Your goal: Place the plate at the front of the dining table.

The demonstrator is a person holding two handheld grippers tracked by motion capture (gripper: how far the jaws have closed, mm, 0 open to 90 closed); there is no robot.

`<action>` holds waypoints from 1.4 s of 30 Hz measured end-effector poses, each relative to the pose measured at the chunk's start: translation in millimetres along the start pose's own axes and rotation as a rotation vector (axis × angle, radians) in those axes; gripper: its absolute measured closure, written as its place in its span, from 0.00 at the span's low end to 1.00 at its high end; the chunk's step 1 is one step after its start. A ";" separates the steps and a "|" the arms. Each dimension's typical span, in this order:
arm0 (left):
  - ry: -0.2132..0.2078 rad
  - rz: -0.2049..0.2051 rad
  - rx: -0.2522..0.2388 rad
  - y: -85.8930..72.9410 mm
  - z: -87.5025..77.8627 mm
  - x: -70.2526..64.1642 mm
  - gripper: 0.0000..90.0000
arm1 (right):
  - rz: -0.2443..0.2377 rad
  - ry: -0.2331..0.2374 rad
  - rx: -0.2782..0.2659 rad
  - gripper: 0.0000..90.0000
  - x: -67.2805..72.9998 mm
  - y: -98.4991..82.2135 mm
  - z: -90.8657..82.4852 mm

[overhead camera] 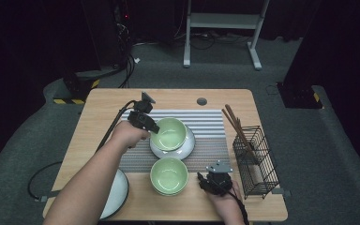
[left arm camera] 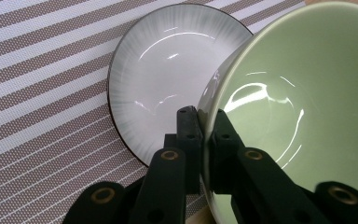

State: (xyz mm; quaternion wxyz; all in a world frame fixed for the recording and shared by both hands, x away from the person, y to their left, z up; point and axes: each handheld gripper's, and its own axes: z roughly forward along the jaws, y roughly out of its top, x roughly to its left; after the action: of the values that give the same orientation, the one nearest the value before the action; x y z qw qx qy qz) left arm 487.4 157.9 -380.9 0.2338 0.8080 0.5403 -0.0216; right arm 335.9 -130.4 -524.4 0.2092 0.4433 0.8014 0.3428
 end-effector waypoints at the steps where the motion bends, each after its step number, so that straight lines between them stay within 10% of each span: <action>1: 0.000 -0.001 -0.001 0.1 0.8 0.9 0.94 | 0.000 0.000 0.000 0.46 0.0 0.0 0.0; 42: 0.017 -0.061 0.038 6.7 41.4 8.7 0.94 | -0.003 0.002 0.001 0.46 -0.3 0.0 -0.2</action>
State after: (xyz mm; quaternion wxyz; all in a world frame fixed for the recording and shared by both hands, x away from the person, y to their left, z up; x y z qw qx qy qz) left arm 505.9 146.7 -417.9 0.2131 0.7957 0.5661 -0.0321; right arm 335.9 -130.7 -524.3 0.2088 0.4420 0.8023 0.3426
